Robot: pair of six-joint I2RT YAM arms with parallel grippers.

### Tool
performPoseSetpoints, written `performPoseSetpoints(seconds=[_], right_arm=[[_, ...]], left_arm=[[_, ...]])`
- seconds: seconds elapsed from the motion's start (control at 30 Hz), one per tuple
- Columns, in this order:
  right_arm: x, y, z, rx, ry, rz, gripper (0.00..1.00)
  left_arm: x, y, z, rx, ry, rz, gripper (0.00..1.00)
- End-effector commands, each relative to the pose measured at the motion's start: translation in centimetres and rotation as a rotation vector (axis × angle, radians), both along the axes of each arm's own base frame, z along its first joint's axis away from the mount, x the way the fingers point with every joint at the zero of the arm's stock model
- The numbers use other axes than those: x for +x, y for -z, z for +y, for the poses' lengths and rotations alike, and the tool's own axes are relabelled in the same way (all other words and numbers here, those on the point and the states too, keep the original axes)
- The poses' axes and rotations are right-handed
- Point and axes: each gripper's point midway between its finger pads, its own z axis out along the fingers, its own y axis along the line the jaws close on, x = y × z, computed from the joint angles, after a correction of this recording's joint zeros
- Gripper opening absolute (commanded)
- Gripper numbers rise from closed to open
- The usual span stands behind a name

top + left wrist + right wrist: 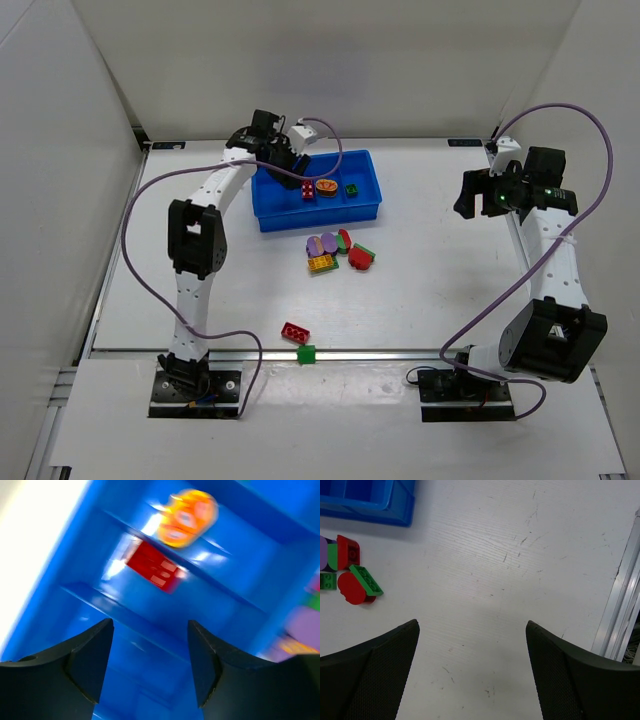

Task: Sort the legos into containers by color

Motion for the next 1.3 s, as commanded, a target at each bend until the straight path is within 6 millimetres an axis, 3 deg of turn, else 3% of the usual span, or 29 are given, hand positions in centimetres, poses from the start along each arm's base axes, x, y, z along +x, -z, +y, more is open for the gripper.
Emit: performPoseSetpoints(seconds=[0.0, 0.03, 0.07, 0.1, 0.17, 0.2, 0.27, 0.3, 0.37, 0.5, 0.53, 0.6, 0.63, 0.83, 1.27], right_arm=[[0.5, -1.5, 0.2, -0.006, -0.02, -0.054, 0.9], [0.4, -1.4, 0.2, -0.007, -0.021, -0.052, 0.9], [0.2, -1.2, 0.3, -0.008, -0.027, -0.049, 0.9], [0.2, -1.1, 0.3, -0.009, -0.03, -0.048, 0.9], [-0.2, -0.7, 0.5, -0.003, -0.045, -0.042, 0.9], [-0.3, -0.6, 0.7, -0.003, -0.056, -0.042, 0.9], [-0.6, -0.1, 1.2, 0.01, -0.079, -0.033, 0.9], [-0.7, 0.0, 1.3, 0.015, -0.084, -0.031, 0.9], [-0.8, 0.2, 1.6, 0.021, -0.096, -0.028, 0.9], [-1.0, 0.4, 2.4, 0.022, -0.12, -0.021, 0.9], [-1.1, 0.3, 2.5, 0.017, -0.127, -0.026, 0.9], [-1.3, 0.3, 2.9, 0.012, -0.146, -0.023, 0.89], [-1.5, 0.4, 3.0, 0.012, -0.147, -0.019, 0.89], [-2.6, 0.7, 3.5, 0.01, -0.158, -0.012, 0.89], [-4.9, 0.8, 3.2, -0.025, -0.137, -0.012, 0.9]], left_arm=[[-3.3, -8.2, 0.0, -0.182, 0.109, -0.056, 0.71], [-5.3, -11.8, 0.1, -0.218, 0.192, -0.124, 0.71], [-7.9, -11.0, -0.1, -0.251, 0.27, -0.074, 0.71], [-11.1, -12.7, 0.4, -0.239, 0.317, -0.061, 0.71], [-15.2, -11.6, 1.1, -0.201, 0.476, -0.031, 0.72], [-19.1, -11.6, 2.2, -0.188, 0.509, 0.06, 0.72], [-22.2, -10.6, 3.3, -0.143, 0.618, 0.08, 0.73], [-25.3, -9.5, 4.2, -0.136, 0.633, 0.157, 0.73], [-28.7, -7.5, 5.1, -0.088, 0.67, 0.199, 0.74], [-33.0, -4.0, 5.6, -0.013, 0.746, 0.222, 0.74], [-32.9, -3.4, 5.4, -0.002, 0.764, 0.182, 0.74], [-35.0, -1.7, 5.4, 0.038, 0.814, 0.144, 0.75], [-34.5, -1.3, 4.9, 0.053, 0.829, 0.081, 0.75], [-36.9, 1.9, 3.6, 0.125, 0.936, -0.085, 0.75], [-38.2, 4.4, -0.7, 0.137, 1.092, -0.1, 0.74]])
